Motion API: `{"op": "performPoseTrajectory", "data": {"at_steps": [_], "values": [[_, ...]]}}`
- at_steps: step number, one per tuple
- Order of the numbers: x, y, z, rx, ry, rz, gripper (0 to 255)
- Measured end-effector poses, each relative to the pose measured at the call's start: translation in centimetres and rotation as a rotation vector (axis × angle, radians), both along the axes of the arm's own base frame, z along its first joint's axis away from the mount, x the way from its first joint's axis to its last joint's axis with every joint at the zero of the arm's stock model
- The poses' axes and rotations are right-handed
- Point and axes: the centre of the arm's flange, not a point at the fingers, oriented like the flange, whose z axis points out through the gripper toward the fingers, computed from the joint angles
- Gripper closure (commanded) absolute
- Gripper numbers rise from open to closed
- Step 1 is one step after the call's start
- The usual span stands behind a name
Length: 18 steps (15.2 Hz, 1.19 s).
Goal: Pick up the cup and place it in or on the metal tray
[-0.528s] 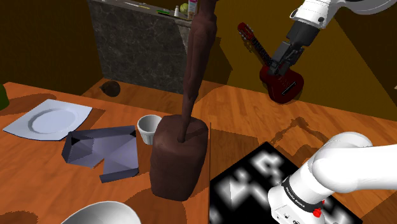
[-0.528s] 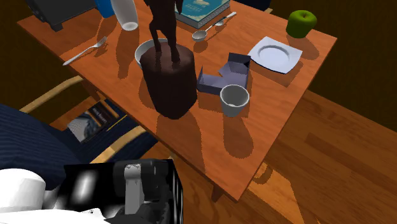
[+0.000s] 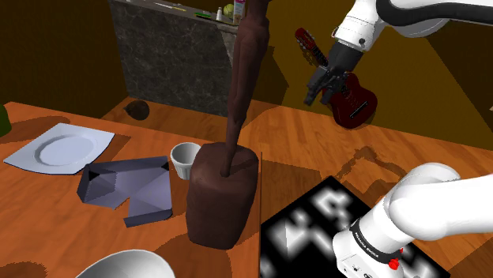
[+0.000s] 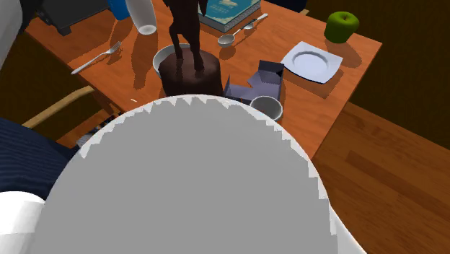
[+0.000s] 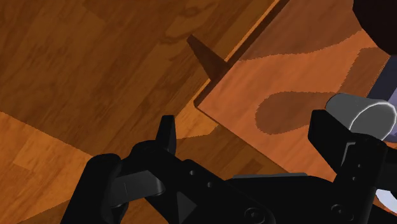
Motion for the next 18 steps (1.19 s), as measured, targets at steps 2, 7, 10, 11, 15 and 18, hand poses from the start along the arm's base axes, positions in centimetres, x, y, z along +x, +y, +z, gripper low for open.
{"op": "performPoseTrajectory", "data": {"at_steps": [2,7,10,11,15,18], "values": [[1.0,2.0,-1.5,0.007,0.001,-0.004,0],[3.5,6.4,-5.1,0.024,0.004,-0.013,0],[5.4,9.5,-6.9,0.035,0.004,-0.019,0],[5.9,10.5,-7.6,0.039,0.005,-0.021,0],[7.9,14.1,-10.3,0.053,0.005,-0.028,0],[9.4,17.1,-12.4,0.063,0.007,-0.034,0]]}}
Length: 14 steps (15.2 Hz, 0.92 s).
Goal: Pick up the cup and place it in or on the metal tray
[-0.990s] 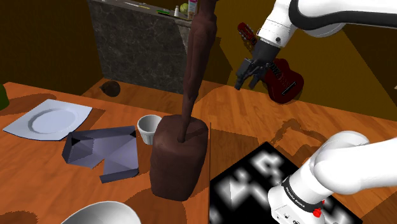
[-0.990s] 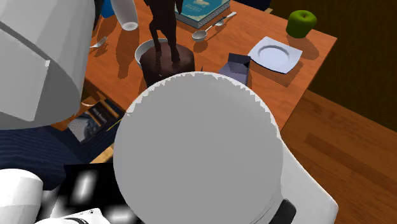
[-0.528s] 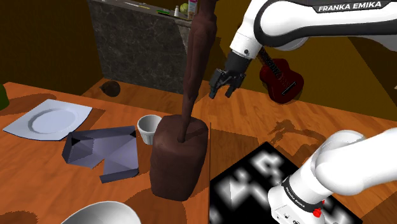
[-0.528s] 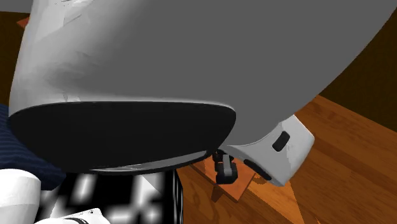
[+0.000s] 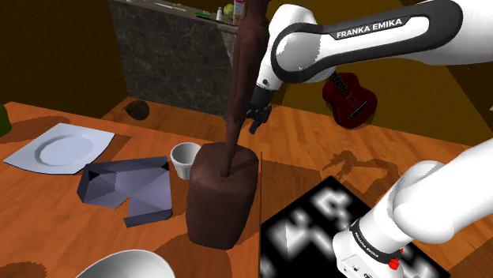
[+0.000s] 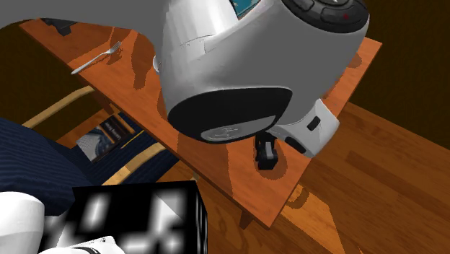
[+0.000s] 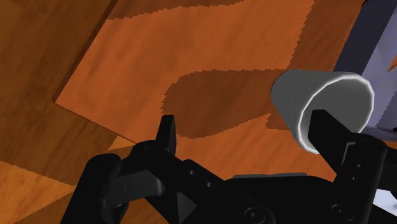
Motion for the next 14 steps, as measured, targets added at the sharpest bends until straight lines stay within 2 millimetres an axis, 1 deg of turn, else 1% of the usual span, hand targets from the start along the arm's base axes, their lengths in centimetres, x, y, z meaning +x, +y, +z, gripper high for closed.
{"op": "performPoseTrajectory", "data": {"at_steps": [1,3,4,8,11,14], "values": [[0.8,0.6,-0.3,0.003,0.0,-0.002,0],[1.7,2.7,-1.9,0.01,0.001,-0.005,0],[2.5,3.9,-2.7,0.014,0.001,-0.007,0],[4.7,7.6,-5.2,0.029,0.002,-0.015,0],[5.3,8.8,-6.5,0.033,0.003,-0.018,0],[5.5,9.2,-8.0,0.034,0.003,-0.019,0]]}}
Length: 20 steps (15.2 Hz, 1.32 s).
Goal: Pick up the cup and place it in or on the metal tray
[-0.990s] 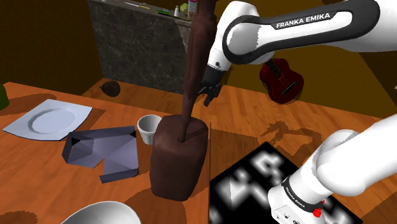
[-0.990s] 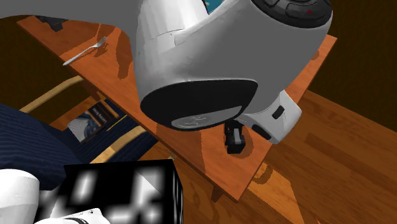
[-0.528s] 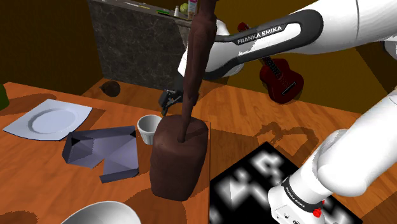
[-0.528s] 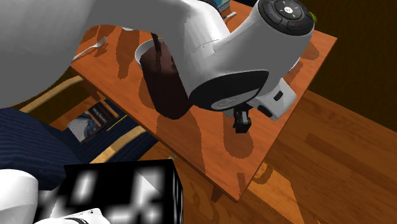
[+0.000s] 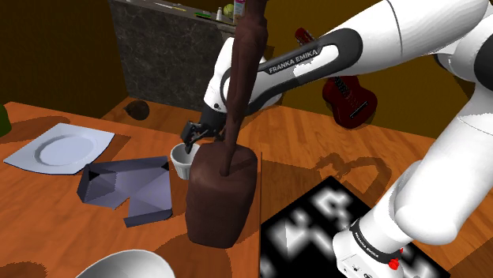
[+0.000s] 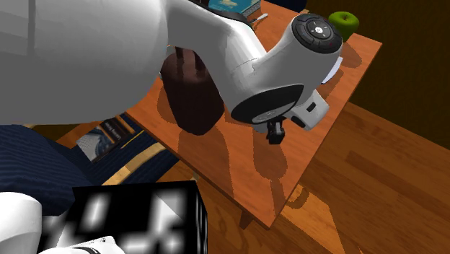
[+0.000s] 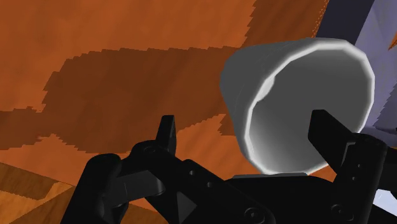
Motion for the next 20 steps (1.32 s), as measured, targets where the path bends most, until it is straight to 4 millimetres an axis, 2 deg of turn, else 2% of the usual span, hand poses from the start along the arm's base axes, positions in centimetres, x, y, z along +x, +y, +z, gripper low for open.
{"op": "performPoseTrajectory", "data": {"at_steps": [3,9,10,20], "values": [[0.1,0.4,-1.5,0.0,0.0,0.001,0],[0.1,0.5,-1.8,0.0,0.0,0.001,0],[0.1,0.5,-1.8,0.0,0.0,0.001,255],[0.1,0.5,-1.8,0.0,0.0,0.001,255]]}}
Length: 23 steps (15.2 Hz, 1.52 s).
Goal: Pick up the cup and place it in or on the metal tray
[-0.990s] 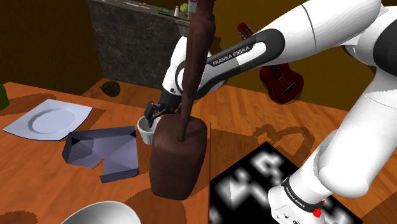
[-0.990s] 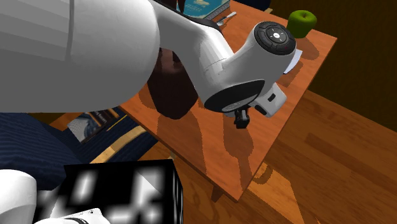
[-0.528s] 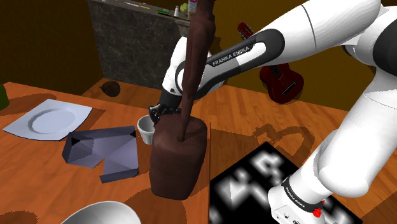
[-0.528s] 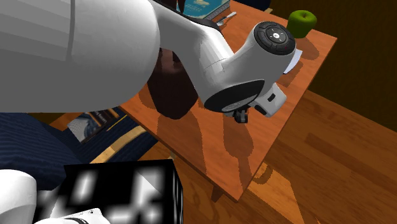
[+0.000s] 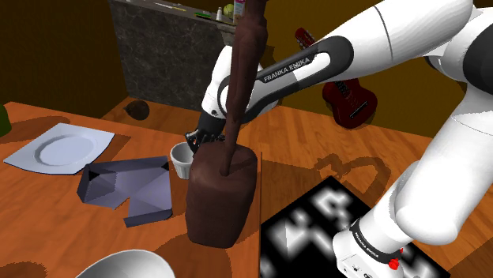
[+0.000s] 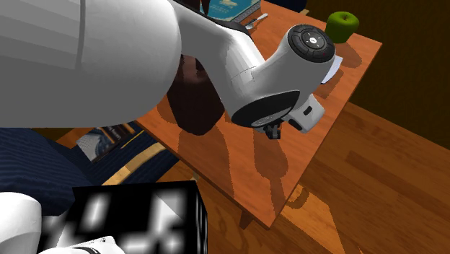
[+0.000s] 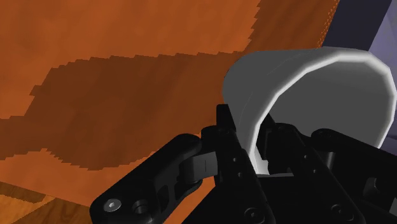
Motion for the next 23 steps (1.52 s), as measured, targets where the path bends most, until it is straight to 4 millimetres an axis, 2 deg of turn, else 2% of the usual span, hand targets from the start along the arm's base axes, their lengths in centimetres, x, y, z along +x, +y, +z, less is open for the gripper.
{"op": "performPoseTrajectory", "data": {"at_steps": [4,23], "values": [[0.0,-0.1,1.6,0.0,0.0,0.0,255],[0.0,0.0,11.5,0.0,0.0,-0.001,255]]}}
